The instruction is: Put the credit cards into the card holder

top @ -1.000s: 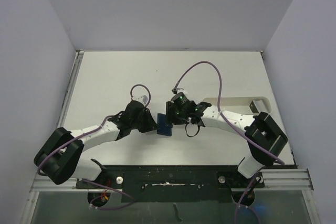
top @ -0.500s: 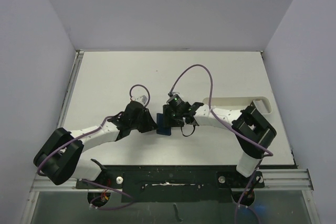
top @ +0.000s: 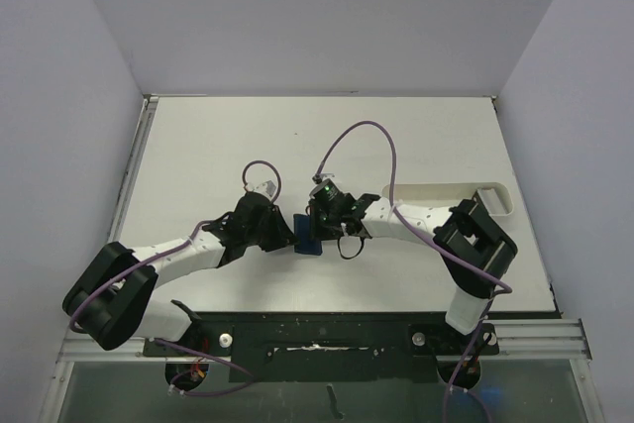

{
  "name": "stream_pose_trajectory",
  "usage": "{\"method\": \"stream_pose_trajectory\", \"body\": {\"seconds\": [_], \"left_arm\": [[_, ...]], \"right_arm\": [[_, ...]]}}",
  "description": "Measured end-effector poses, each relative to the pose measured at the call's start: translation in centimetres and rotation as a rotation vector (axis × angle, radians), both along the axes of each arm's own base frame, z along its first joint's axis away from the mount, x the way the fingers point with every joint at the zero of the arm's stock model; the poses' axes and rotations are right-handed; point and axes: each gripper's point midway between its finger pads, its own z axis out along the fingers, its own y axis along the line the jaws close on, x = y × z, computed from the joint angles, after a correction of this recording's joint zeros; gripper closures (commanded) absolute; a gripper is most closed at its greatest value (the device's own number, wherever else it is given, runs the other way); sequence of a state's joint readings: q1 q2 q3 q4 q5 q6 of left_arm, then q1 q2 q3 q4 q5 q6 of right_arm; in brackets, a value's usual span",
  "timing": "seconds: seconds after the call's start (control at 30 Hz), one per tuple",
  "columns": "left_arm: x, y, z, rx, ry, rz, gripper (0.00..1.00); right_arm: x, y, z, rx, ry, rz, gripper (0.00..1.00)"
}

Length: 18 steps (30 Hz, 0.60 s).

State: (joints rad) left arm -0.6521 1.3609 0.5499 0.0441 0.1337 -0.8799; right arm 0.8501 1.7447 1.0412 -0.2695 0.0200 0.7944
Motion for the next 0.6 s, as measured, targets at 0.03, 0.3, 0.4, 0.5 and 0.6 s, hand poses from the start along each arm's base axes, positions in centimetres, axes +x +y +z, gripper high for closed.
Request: {"method": "stream_pose_trajectory", "body": {"seconds": [0.03,0.3,0.4,0.5,0.6], "left_arm": [[0.0,0.0,0.0,-0.001,-0.002,0.0,1.0],[0.3,0.0,0.2,-0.007,-0.018,0.009,1.0],[0.4,-0.1,0.4,-0.012,-0.024,0.01,1.0],[0.5,-0.1,0.4,-0.013,-0.028,0.011,1.0],[0.4,0.1,0.2,0.0,-0.023,0.014,1.0]], "right_arm": [[0.0,0.0,0.0,-0.003,-0.005,0.0,0.92],[0.2,-0.4,0.5,-0.024,-0.036,0.0,1.0],[0.4,-0.6,0.7,-0.033,-0.05,0.002,1.0],[0.5,-0.8,0.9,-0.039,-0.065,0.002,1.0],[1.0,-1.9,1.0,-0.076,-0.094,-0.014,1.0]]}}
